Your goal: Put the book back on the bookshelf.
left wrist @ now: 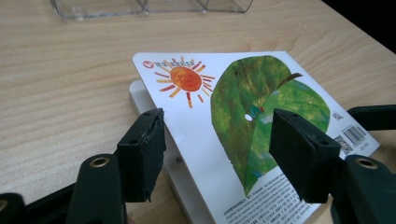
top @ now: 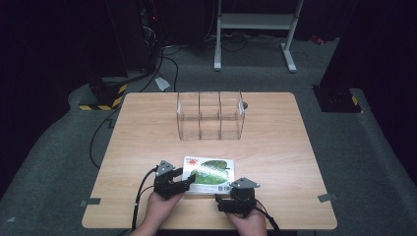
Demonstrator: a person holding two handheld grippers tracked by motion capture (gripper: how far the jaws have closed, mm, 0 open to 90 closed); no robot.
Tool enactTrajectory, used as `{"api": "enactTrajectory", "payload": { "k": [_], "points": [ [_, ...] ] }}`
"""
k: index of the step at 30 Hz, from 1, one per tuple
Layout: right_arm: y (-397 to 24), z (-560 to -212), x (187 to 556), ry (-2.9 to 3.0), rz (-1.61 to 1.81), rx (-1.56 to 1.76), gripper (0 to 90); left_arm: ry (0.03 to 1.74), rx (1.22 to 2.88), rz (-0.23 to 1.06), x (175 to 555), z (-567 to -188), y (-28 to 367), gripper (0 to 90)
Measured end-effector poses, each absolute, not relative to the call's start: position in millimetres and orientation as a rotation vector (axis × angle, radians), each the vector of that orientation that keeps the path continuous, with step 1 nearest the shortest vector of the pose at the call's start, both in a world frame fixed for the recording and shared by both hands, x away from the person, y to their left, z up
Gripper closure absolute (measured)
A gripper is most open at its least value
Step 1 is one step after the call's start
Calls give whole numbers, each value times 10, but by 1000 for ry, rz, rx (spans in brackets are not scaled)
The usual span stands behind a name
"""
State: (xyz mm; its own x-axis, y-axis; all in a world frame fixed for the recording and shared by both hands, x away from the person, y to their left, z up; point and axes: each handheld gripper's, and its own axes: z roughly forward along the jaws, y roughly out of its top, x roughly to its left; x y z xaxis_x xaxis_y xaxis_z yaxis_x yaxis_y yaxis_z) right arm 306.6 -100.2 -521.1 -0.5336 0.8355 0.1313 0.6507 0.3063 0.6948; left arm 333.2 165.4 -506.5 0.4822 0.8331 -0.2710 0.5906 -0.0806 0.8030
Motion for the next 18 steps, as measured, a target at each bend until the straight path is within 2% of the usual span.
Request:
{"api": "enactTrajectory", "payload": {
  "k": [8,13,18],
  "points": [
    [-967,-5223,3043,2306,1010,1329,146,1148,1757,335,3270,-4938,1662,376],
    [-943,-5227,3023,2274,966,1314,206,1129,1762,345,3258,-4921,1676,398],
    [-981,-5223,3027,2252,1006,1354,248,1148,1772,316,3290,-4963,1689,384]
  ]
}}
